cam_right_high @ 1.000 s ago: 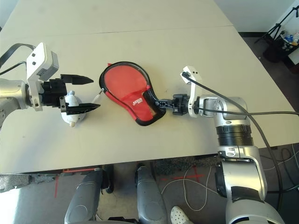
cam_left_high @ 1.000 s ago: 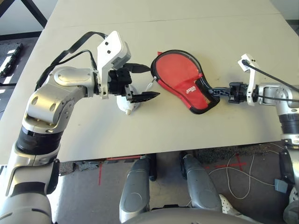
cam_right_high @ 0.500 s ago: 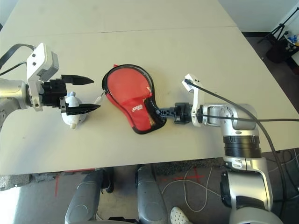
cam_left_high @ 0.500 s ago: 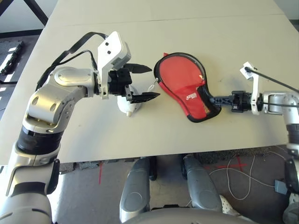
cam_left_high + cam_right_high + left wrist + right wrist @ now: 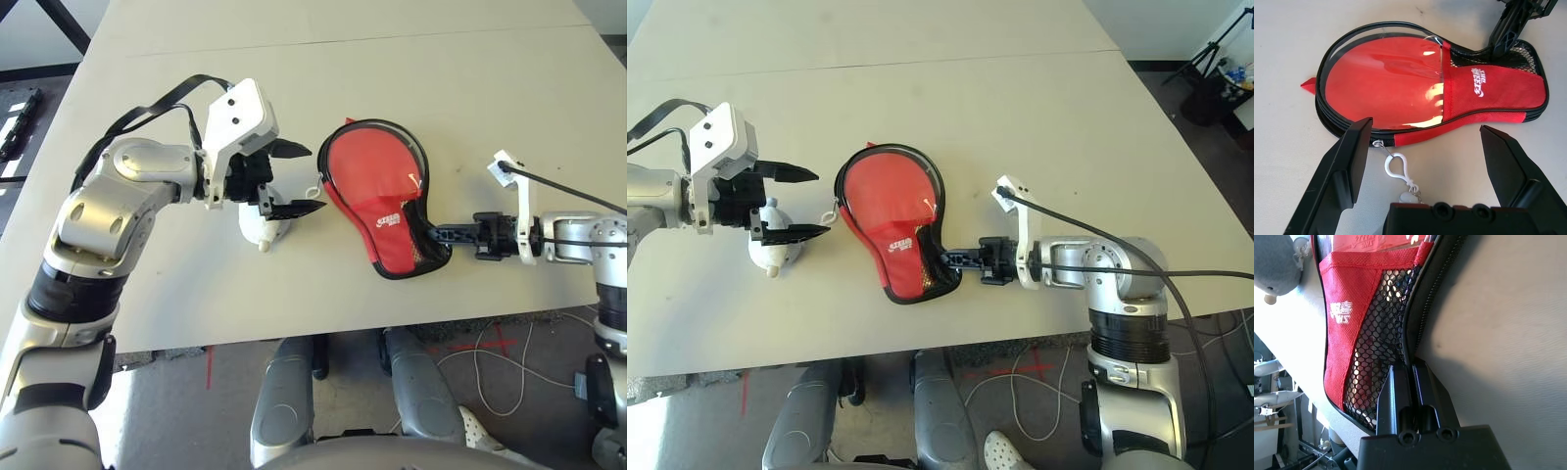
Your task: Store the ping-pong paddle in its case and zip it.
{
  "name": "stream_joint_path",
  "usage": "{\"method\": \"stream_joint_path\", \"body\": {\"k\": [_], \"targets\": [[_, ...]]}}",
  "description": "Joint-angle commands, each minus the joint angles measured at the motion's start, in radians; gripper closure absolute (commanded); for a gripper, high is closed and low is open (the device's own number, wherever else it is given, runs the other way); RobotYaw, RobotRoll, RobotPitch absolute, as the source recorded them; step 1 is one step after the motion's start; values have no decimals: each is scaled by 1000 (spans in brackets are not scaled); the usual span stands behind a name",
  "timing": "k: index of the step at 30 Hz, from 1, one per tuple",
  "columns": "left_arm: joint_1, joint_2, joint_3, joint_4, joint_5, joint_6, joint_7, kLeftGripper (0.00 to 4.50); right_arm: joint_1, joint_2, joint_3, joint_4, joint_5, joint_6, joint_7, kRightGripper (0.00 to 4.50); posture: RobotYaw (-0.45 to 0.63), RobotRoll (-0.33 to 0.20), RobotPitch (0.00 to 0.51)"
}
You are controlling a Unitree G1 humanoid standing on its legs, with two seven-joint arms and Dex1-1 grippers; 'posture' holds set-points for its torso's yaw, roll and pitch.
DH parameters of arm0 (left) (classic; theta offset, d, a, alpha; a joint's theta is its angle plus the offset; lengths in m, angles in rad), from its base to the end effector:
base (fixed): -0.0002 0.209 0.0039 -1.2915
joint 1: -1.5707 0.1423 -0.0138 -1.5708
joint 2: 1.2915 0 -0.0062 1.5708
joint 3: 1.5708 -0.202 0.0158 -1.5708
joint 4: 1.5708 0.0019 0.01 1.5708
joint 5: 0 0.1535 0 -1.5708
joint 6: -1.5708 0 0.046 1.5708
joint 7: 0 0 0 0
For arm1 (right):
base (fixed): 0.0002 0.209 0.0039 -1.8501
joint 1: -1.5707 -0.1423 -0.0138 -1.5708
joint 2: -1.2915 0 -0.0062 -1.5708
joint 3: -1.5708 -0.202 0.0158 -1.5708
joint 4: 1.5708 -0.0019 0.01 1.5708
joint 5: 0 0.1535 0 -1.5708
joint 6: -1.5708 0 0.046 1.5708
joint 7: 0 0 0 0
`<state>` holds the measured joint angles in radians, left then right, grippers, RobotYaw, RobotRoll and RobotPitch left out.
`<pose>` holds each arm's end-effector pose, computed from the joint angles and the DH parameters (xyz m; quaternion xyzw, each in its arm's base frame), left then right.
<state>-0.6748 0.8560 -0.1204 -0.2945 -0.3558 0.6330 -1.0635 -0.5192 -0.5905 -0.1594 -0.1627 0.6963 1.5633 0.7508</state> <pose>0.2771 0.2134 0.2582 0.3073 0.0431 -0.5250 0.7925 0.2683 -0.2373 0.1672 0.1427 0.3827 0.4144 0.8133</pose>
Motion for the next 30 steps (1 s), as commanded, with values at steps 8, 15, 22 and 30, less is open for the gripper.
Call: {"method": "stream_joint_path", "body": {"k": [8,15,22,30], "targets": [[10,3,-16,4,19,-21,-11,0,61,20,7,-48,128,51,-88,4462,25,0,278],[6,-2,-21,16,27,-33,-16,0,68,-34,6,-47,143,51,-98,4462,15,0,277],[3,-7,-25,28,33,-42,-22,0,103,-155,38,-67,143,21,-43,4462,10,0,277],[0,-17,-30,40,41,-53,-27,0,82,-203,64,1,104,-59,-19,4462,6,0,272]]}}
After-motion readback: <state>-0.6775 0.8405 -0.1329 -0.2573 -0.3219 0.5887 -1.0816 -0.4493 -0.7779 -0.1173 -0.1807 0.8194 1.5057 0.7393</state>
